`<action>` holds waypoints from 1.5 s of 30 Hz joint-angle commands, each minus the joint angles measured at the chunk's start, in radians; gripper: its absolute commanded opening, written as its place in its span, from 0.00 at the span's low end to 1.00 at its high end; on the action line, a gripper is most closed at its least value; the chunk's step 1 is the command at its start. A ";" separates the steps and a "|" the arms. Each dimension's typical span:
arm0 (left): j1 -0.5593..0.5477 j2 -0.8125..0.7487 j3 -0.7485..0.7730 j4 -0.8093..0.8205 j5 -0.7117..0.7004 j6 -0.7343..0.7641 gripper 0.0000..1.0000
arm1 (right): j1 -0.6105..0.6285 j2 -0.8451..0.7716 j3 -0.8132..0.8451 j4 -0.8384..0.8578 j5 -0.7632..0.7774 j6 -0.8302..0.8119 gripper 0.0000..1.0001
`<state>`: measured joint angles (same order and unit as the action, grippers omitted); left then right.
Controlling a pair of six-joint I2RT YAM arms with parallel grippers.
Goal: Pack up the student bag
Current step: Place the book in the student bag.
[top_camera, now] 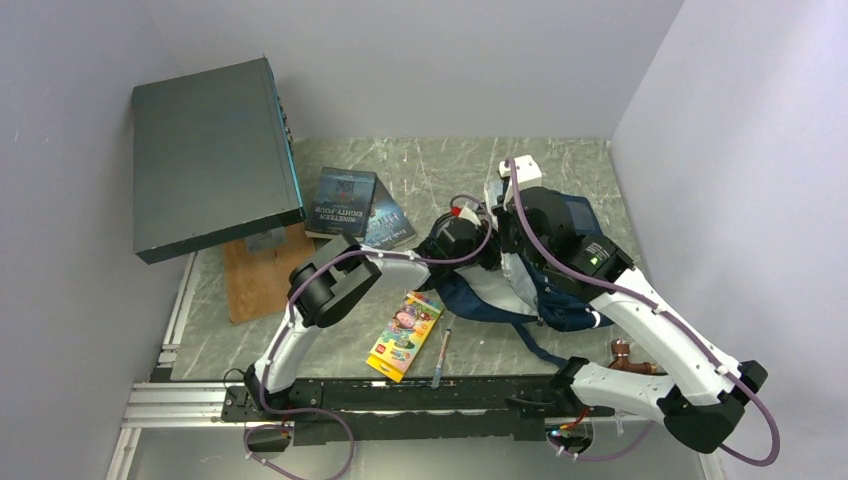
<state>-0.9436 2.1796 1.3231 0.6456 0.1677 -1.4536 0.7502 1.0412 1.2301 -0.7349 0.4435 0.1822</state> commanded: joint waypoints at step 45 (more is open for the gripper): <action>-0.061 -0.072 0.104 -0.308 0.077 -0.065 0.68 | -0.143 -0.091 -0.026 0.145 -0.059 -0.004 0.00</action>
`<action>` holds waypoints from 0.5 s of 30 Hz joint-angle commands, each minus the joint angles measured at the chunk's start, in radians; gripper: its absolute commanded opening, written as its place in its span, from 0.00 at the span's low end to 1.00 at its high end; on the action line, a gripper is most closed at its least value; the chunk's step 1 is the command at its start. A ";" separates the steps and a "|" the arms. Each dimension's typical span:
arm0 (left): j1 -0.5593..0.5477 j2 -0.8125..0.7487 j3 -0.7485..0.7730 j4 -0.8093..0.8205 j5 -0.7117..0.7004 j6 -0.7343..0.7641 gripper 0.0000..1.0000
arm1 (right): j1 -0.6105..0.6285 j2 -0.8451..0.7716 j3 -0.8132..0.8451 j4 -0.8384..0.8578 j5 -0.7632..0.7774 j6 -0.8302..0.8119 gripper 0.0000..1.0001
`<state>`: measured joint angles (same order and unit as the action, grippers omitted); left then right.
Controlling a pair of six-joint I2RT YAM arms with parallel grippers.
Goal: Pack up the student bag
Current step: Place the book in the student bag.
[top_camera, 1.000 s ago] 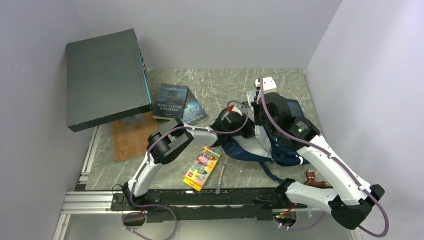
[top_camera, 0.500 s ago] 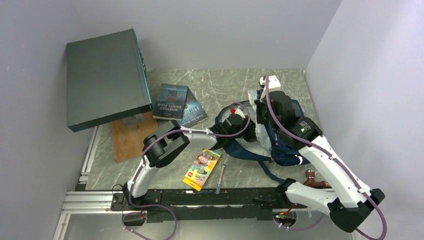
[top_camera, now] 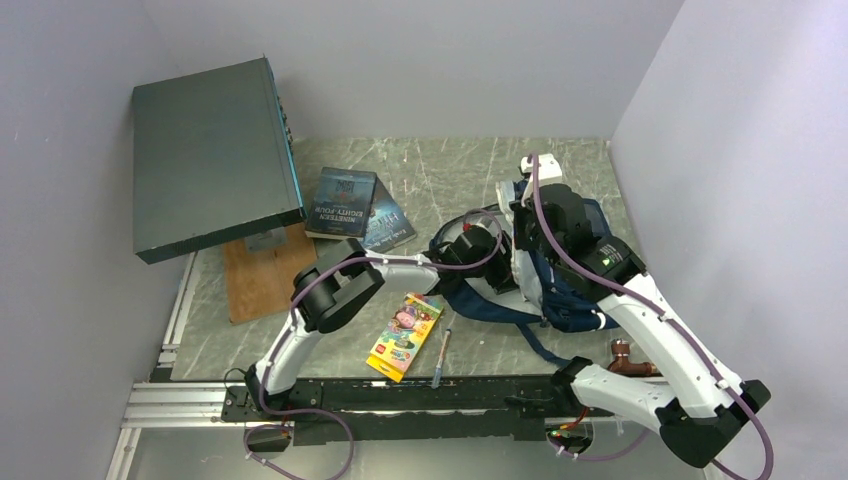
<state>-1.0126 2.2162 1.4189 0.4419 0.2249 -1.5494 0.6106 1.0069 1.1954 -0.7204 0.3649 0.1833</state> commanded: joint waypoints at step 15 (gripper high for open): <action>0.115 -0.484 -0.242 -0.374 0.163 0.165 0.72 | -0.020 -0.078 -0.024 0.116 0.044 -0.005 0.00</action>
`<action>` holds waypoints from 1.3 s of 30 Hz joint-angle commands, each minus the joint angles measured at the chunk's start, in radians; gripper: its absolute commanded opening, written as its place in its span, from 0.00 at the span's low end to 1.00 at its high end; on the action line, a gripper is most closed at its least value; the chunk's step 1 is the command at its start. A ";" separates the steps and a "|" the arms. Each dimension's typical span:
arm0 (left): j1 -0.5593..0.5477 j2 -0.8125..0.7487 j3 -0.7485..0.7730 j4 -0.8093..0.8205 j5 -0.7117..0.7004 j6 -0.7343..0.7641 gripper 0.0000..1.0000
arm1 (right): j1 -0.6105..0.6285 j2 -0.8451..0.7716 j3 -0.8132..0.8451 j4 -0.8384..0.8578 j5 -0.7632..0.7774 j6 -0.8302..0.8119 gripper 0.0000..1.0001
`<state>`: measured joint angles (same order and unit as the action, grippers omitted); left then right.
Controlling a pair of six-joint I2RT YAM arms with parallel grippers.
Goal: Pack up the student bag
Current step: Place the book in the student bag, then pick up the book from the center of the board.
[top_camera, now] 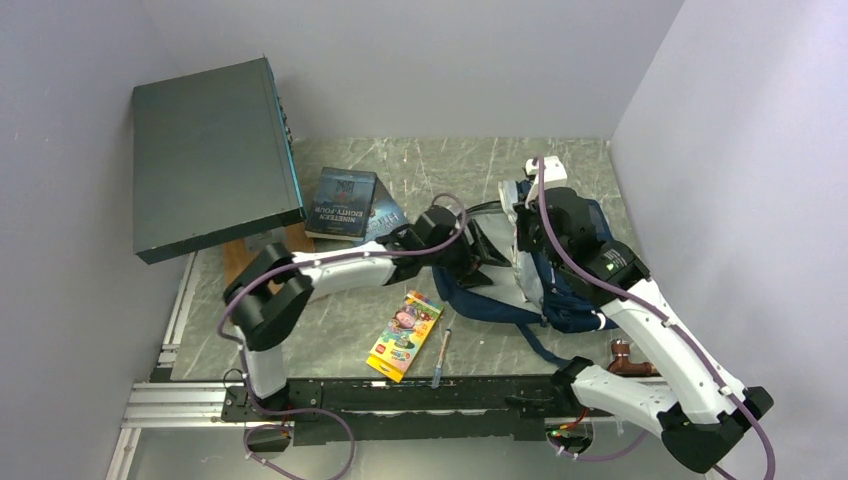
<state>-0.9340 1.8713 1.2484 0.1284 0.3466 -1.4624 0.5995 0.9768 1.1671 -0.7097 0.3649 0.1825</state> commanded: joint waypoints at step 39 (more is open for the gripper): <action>0.116 -1.398 -0.344 -0.270 -0.641 1.531 0.72 | 0.335 0.408 -0.221 0.859 -0.101 -0.059 1.00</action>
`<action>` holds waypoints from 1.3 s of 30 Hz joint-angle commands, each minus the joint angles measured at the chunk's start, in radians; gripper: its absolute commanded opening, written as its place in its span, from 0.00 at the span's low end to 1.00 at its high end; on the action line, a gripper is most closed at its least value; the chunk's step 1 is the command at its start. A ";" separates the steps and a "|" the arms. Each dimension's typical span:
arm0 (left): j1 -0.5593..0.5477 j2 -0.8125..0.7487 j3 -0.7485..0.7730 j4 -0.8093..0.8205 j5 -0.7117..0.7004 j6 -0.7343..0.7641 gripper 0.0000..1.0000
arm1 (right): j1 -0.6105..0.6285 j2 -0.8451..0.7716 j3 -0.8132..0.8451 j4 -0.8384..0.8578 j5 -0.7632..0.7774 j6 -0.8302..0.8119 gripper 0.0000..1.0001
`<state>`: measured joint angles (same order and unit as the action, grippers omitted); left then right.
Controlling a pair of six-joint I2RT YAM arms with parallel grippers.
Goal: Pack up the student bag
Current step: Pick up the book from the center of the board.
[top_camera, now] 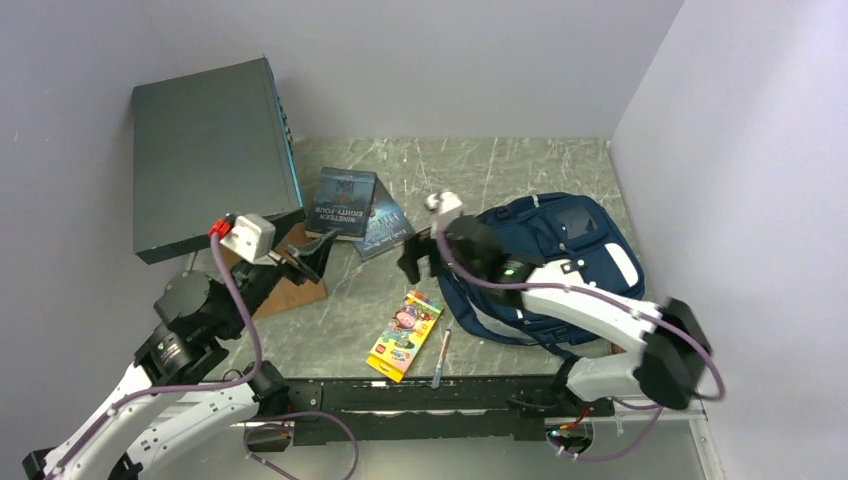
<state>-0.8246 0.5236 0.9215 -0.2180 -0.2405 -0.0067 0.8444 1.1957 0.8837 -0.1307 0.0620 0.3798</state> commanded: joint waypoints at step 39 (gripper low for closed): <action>0.155 -0.243 -0.084 0.079 -0.116 0.063 0.76 | 0.227 1.357 0.990 0.400 0.461 -1.429 0.93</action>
<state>-0.6762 0.2962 0.8497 -0.1680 -0.3630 0.0635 1.0855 2.4981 1.7985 0.3214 0.4187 -1.0058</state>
